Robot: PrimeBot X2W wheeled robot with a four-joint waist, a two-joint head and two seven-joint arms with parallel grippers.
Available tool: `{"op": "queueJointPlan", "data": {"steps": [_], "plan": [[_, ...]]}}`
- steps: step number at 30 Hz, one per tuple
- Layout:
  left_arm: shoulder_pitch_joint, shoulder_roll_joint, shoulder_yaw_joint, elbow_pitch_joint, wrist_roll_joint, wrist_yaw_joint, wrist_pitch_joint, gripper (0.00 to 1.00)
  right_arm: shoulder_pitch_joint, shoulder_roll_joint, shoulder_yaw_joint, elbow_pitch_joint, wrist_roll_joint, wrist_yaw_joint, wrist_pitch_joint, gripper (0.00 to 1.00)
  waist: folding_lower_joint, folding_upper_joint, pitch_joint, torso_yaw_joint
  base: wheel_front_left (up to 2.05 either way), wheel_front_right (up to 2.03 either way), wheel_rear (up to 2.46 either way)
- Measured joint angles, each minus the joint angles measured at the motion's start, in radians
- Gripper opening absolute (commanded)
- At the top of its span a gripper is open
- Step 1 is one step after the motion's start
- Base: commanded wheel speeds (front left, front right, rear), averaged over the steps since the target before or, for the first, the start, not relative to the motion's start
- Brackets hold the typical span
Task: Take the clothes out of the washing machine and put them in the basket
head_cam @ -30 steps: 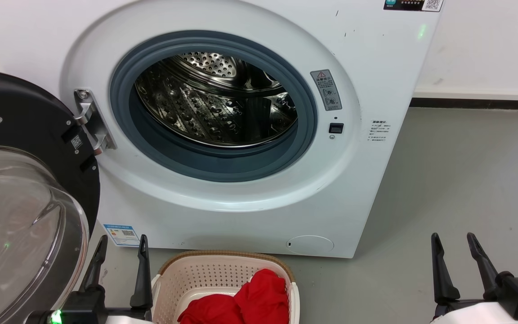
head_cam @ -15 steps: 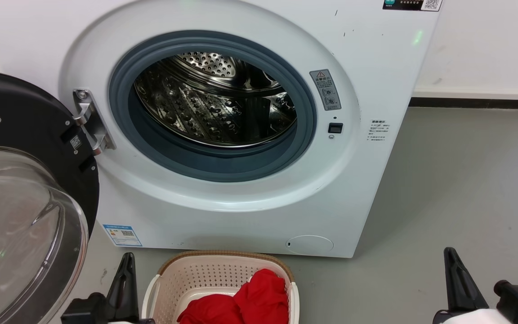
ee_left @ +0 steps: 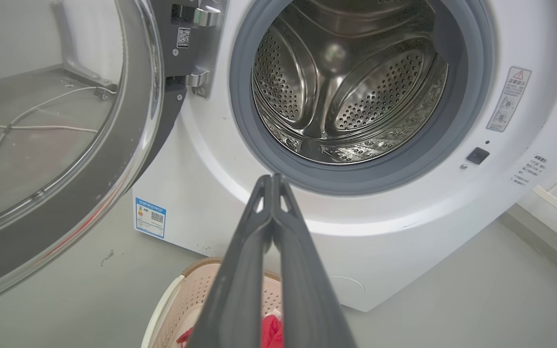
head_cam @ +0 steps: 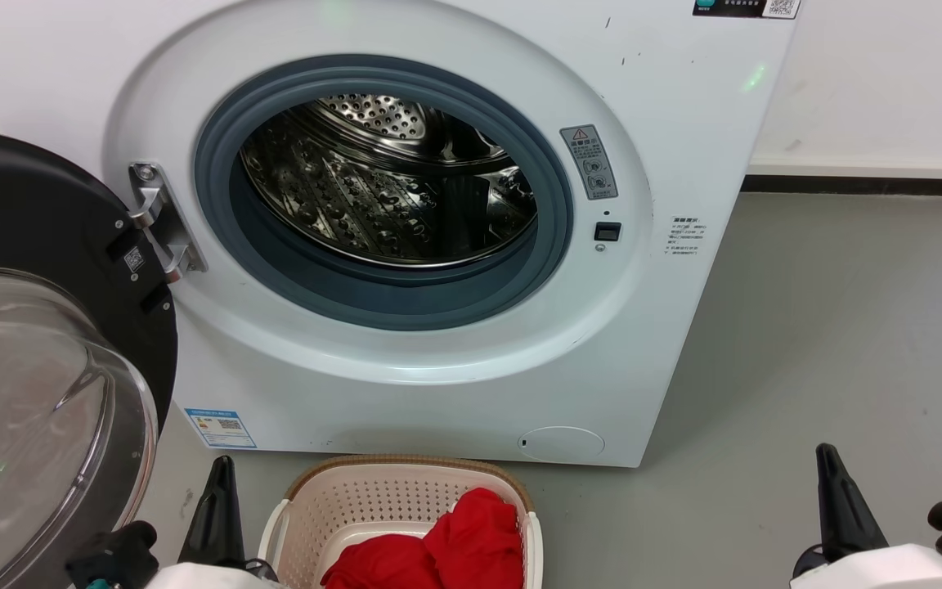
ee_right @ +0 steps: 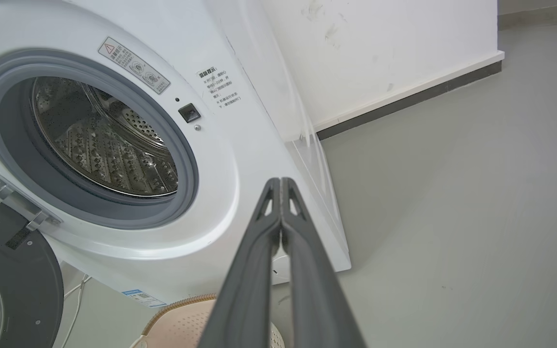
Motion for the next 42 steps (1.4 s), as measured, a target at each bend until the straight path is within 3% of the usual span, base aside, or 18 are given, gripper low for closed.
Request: {"op": "queueJointPlan", "data": {"steps": [20, 42], "plan": [[-0.058, -0.002, 0.019, 0.041, -0.324, -0.023, 0.074, 0.0, -0.053, 0.0, -0.011, 0.012, 0.309, 0.0, 0.078, 0.0, 0.0, 0.0, 0.003, -0.006, 0.0, 0.0, 0.0], [-0.108, -0.003, 0.036, 0.078, -0.61, -0.044, 0.142, 0.0, -0.094, -0.001, -0.019, 0.025, 0.58, 0.0, 0.146, 0.0, 0.0, 0.0, 0.006, -0.012, 0.0, 0.0, 0.0]]}}
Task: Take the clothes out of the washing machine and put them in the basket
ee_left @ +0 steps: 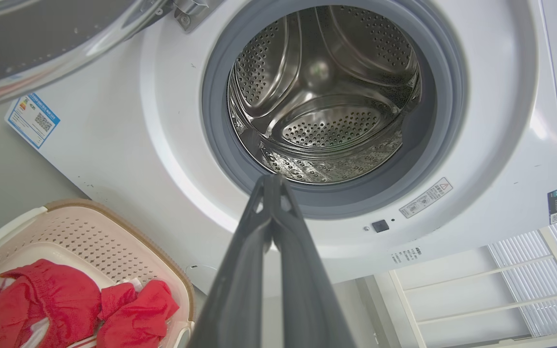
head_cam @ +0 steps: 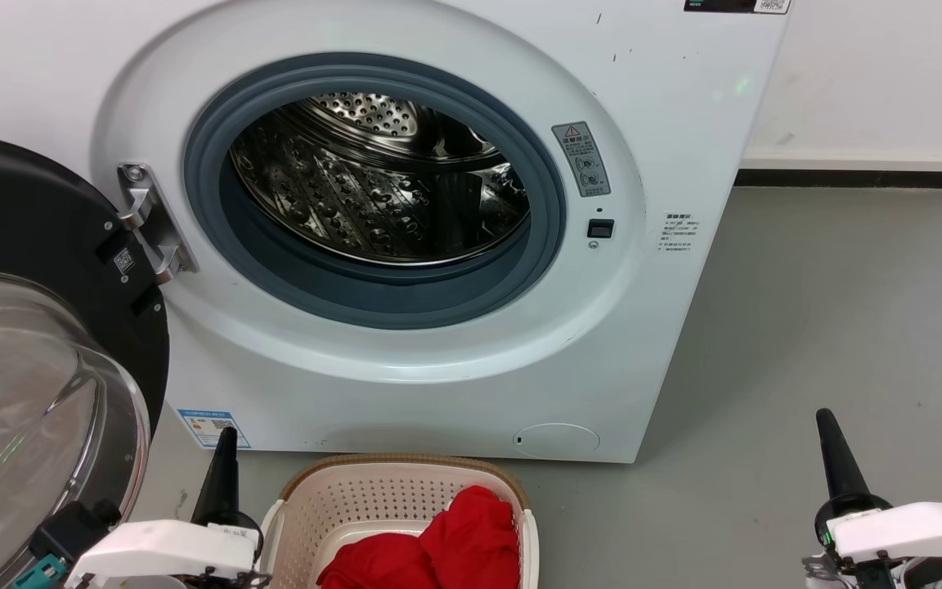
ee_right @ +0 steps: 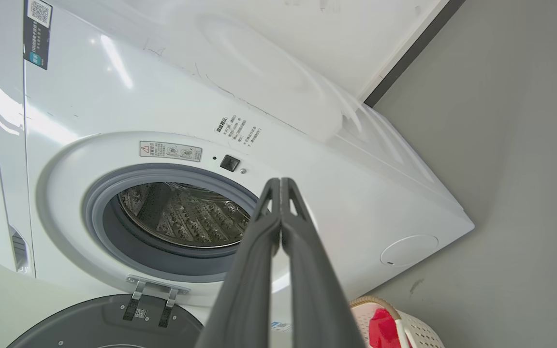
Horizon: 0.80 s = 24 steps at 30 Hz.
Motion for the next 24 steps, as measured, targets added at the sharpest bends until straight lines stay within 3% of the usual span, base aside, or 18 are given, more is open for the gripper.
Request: {"op": "queueJointPlan", "data": {"steps": [24], "plan": [[-0.046, -0.001, 0.017, 0.033, -0.253, -0.018, 0.061, 0.0, -0.034, -0.001, -0.009, 0.011, 0.241, 0.0, 0.061, 0.0, 0.0, 0.0, 0.003, -0.007, 0.0, 0.0, 0.0]]}}
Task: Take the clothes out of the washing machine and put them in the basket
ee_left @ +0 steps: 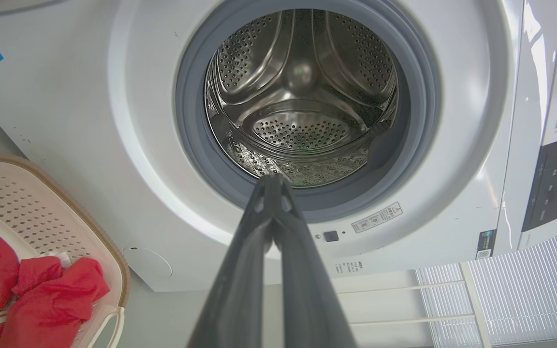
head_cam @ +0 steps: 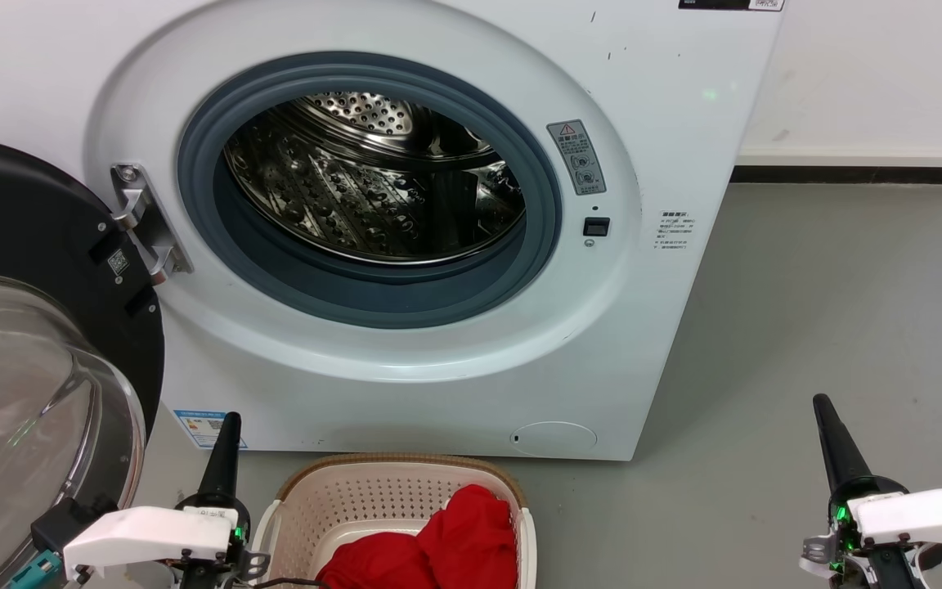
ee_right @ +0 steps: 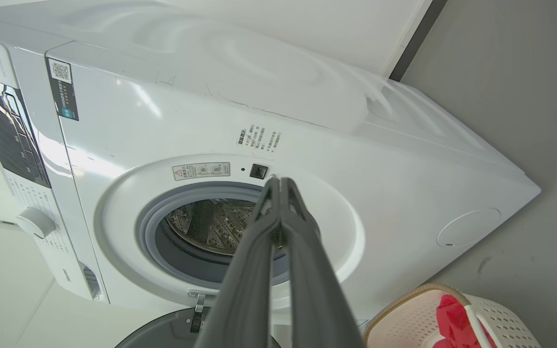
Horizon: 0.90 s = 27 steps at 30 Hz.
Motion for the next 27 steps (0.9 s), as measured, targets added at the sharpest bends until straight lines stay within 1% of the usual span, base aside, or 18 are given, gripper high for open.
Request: {"op": "queueJointPlan", "data": {"steps": [27], "plan": [[-0.041, -0.001, 0.013, 0.03, -0.229, -0.016, 0.055, 0.0, -0.032, -0.001, -0.007, 0.01, 0.219, 0.0, 0.056, 0.0, 0.0, 0.0, 0.004, -0.008, 0.0, 0.0, 0.0]]}}
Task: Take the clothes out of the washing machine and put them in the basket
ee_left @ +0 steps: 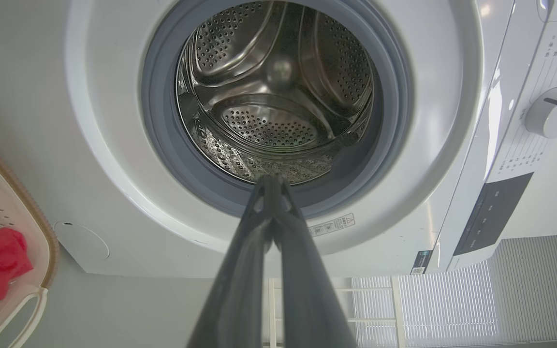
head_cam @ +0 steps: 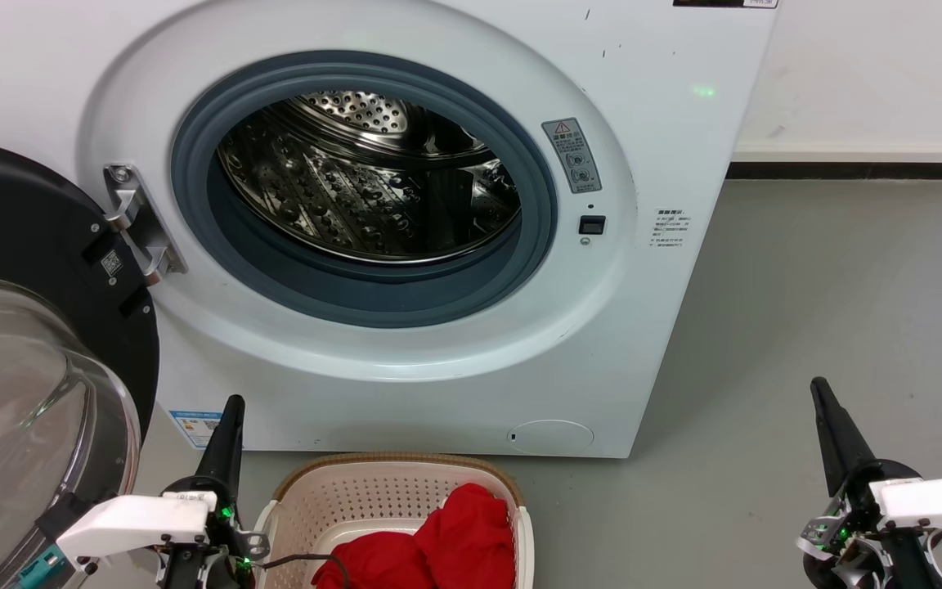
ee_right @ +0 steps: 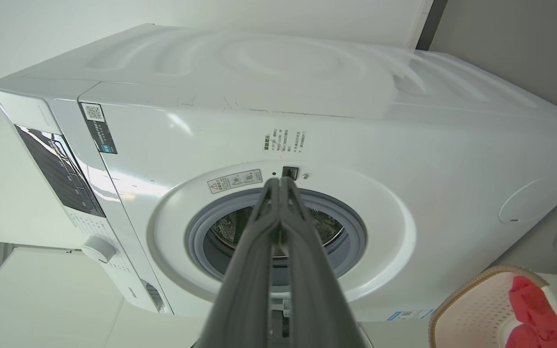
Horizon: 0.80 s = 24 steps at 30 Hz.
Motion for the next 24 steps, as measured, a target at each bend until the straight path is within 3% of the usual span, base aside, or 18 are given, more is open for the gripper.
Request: {"op": "queueJointPlan", "data": {"steps": [15, 24], "plan": [[-0.02, 0.0, 0.006, 0.015, -0.108, -0.008, 0.025, 0.0, -0.019, 0.0, -0.004, 0.005, 0.101, 0.0, 0.025, 0.0, -0.0001, 0.0, 0.002, -0.004, 0.0, 0.0, 0.0], [-0.021, -0.001, 0.007, 0.016, -0.111, -0.008, 0.025, 0.0, -0.019, 0.0, -0.004, 0.006, 0.105, 0.0, 0.025, 0.0, -0.0001, 0.0, 0.002, -0.004, 0.0, 0.0, 0.0]]}}
